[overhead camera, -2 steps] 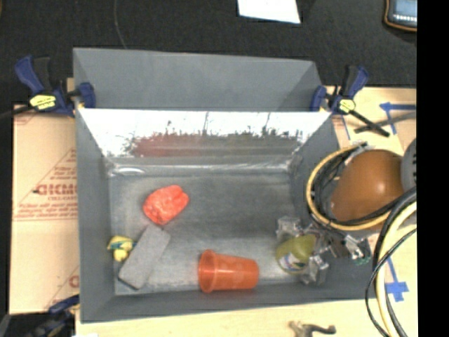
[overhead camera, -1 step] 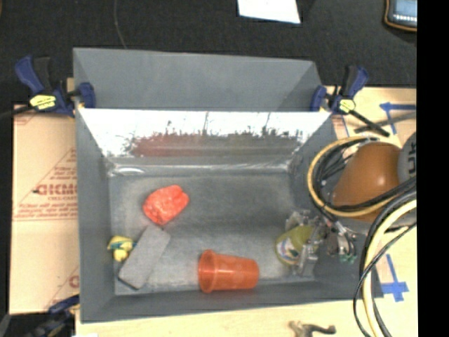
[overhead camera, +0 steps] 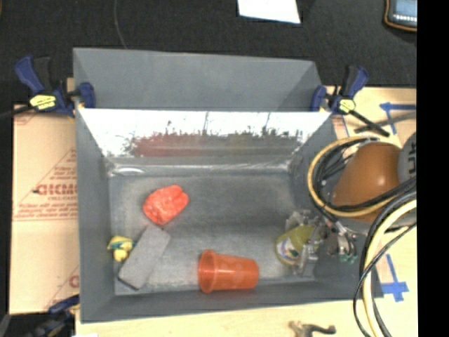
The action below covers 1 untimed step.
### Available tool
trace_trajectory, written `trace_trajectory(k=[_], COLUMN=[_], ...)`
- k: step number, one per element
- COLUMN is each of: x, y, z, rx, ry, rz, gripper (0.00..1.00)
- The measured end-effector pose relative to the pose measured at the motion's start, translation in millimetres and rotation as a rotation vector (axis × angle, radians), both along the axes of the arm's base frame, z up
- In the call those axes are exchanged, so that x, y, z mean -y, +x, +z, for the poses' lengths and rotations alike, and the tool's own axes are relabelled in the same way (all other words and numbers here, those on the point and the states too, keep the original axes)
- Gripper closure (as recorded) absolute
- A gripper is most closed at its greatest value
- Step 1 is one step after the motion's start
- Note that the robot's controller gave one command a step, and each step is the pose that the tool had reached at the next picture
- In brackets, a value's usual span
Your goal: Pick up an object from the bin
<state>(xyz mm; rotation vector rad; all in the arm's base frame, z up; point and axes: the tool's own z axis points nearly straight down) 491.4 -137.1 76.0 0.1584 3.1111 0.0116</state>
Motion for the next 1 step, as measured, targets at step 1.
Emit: trace_trajectory(k=[1], x=[1.5], y=[-3.5], z=[20.0], rx=[-0.010], ry=[-0.001], rz=[0.000], gripper=[1.00])
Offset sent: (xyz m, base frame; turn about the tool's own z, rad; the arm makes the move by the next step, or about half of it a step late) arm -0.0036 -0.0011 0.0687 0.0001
